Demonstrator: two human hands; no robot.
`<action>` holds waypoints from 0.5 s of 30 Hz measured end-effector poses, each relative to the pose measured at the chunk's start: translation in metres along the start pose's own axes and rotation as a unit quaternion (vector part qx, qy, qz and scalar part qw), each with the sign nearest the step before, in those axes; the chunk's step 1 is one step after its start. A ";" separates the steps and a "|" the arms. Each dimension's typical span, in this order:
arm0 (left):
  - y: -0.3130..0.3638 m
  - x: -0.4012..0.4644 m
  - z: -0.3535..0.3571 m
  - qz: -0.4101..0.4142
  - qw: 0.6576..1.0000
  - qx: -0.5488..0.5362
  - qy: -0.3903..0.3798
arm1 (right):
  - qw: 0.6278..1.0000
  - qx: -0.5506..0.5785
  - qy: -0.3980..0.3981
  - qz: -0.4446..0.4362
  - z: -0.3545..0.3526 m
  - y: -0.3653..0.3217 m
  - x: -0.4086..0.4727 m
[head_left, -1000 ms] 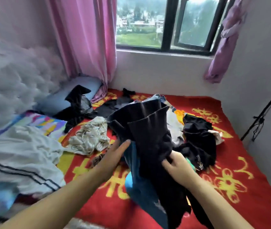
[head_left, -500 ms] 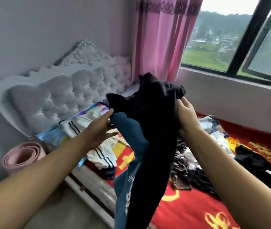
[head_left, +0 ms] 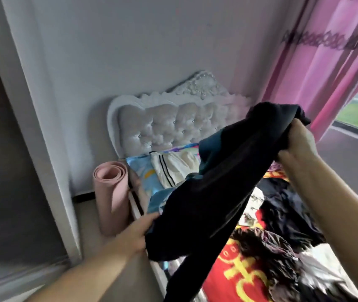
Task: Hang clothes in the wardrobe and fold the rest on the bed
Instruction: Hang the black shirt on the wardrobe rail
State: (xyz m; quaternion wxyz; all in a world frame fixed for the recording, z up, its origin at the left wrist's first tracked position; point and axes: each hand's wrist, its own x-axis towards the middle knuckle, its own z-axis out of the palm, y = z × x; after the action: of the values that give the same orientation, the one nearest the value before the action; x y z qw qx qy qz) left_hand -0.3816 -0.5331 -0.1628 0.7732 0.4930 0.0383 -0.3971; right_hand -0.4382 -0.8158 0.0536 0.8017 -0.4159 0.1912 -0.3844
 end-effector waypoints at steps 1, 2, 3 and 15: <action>0.013 -0.001 0.006 0.019 1.000 0.015 -0.002 | 0.996 -0.092 -0.013 0.004 -0.009 0.007 -0.005; 0.031 -0.006 0.012 0.053 0.998 0.041 0.015 | 0.972 -0.231 -0.028 0.008 -0.022 0.014 -0.008; 0.055 -0.014 0.019 0.087 0.994 0.061 0.031 | 0.925 -0.376 -0.052 0.009 -0.039 0.024 -0.009; 0.198 -0.155 0.028 0.147 0.871 0.467 -0.046 | 0.634 -0.478 -0.607 -0.035 0.132 0.104 -0.149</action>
State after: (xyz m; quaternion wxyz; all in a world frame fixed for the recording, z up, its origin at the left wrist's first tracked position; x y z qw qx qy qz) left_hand -0.3673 -0.4271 0.0663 0.5028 0.7777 -0.2603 -0.2732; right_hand -0.4019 -0.5949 0.0433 0.4115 -0.8871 -0.1962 0.0721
